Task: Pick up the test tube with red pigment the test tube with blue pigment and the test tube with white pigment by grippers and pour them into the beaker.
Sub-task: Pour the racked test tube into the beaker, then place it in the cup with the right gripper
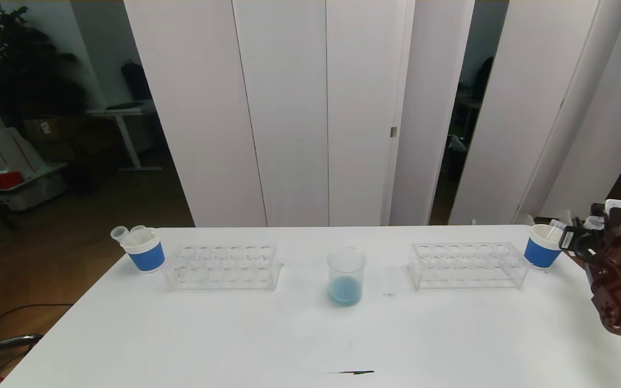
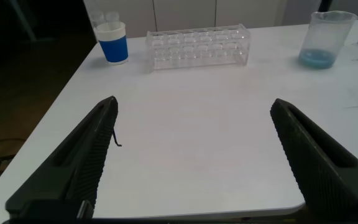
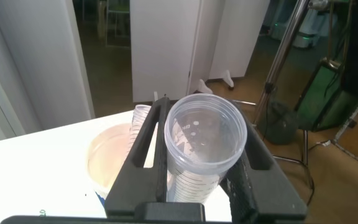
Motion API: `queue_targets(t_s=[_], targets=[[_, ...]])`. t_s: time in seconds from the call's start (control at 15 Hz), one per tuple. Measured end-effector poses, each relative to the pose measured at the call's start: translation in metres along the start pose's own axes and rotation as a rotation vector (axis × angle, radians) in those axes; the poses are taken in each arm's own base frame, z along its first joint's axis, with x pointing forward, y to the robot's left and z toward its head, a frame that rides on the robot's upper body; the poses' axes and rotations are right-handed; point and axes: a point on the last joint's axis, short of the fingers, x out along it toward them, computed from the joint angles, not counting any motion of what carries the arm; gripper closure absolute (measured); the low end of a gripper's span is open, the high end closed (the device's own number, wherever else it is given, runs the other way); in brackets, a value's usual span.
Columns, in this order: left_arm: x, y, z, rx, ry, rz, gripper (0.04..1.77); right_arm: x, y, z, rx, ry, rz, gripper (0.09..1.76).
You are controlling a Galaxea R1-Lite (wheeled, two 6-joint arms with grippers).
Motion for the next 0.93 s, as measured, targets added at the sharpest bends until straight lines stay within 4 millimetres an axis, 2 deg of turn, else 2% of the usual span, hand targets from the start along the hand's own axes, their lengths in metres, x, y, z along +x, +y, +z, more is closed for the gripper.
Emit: queue_targets(t_s=[0.2, 0.6, 0.93], targets=[[0.0, 0.0, 0.0, 0.0, 0.0, -0.001, 0.06, 0.004, -0.001, 0.003, 0.001, -0.022, 0.013, 1.25], [0.0, 0.0, 0.0, 0.0, 0.0, 0.0, 0.06, 0.019, -0.001, 0.04, 0.007, -0.113, 0.043, 1.25], [0.0, 0.0, 0.0, 0.0, 0.0, -0.001, 0.06, 0.034, 0.005, 0.047, 0.015, -0.093, 0.044, 1.25]])
